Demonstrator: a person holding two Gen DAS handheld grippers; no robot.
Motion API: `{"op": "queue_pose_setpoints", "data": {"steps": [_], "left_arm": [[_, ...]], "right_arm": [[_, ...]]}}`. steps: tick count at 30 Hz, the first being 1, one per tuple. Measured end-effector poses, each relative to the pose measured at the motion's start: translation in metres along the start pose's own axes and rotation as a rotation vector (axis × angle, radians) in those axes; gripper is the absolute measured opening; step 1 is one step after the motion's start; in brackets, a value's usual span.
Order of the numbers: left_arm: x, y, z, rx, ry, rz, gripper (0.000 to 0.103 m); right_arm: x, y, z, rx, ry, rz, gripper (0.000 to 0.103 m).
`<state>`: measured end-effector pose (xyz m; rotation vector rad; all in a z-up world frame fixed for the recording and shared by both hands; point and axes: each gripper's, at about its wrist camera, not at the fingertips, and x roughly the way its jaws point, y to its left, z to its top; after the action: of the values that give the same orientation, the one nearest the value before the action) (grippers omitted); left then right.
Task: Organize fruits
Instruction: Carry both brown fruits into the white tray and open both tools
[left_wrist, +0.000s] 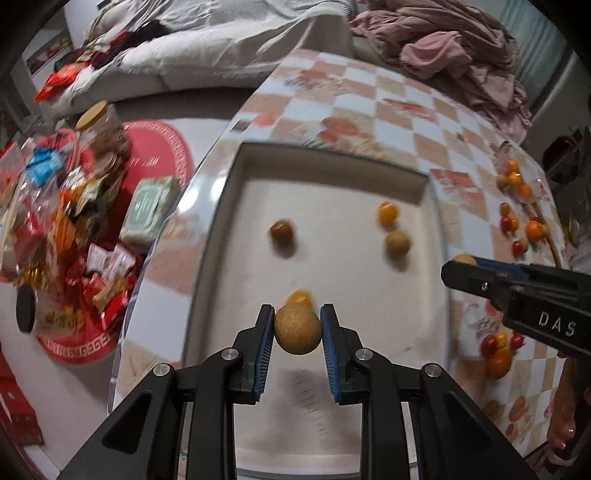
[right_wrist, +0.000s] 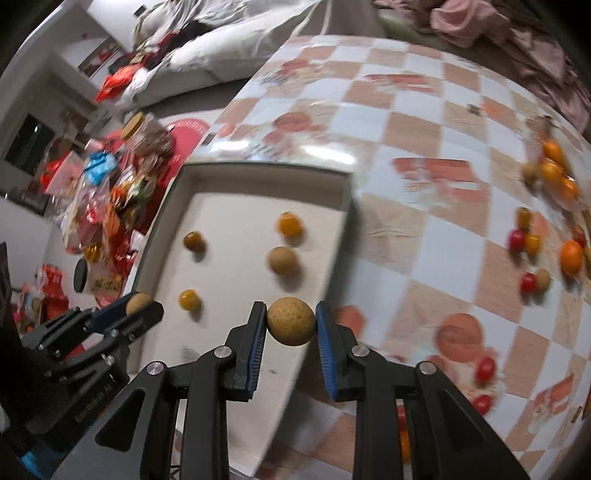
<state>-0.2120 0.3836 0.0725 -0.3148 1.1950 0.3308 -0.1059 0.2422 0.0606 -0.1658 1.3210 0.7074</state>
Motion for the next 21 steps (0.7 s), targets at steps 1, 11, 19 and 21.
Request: {"op": "queue_pose_setpoints", "data": {"steps": [1, 11, 19, 21], "left_arm": [[0.003, 0.005, -0.004, -0.01, 0.008, 0.003, 0.027], [0.028, 0.021, -0.019, -0.037, 0.044, 0.03, 0.027], [0.036, 0.021, -0.014, -0.033, 0.042, 0.034, 0.027], [0.038, 0.02, -0.016, -0.02, 0.045, 0.031, 0.027]], "right_arm": [[0.005, 0.004, 0.0, -0.01, 0.008, -0.001, 0.029], [0.044, 0.036, 0.001, -0.099, 0.08, -0.031, 0.029], [0.059, 0.049, 0.014, -0.132, 0.075, -0.044, 0.029], [0.062, 0.051, 0.015, -0.136, 0.081, -0.049, 0.03]]}}
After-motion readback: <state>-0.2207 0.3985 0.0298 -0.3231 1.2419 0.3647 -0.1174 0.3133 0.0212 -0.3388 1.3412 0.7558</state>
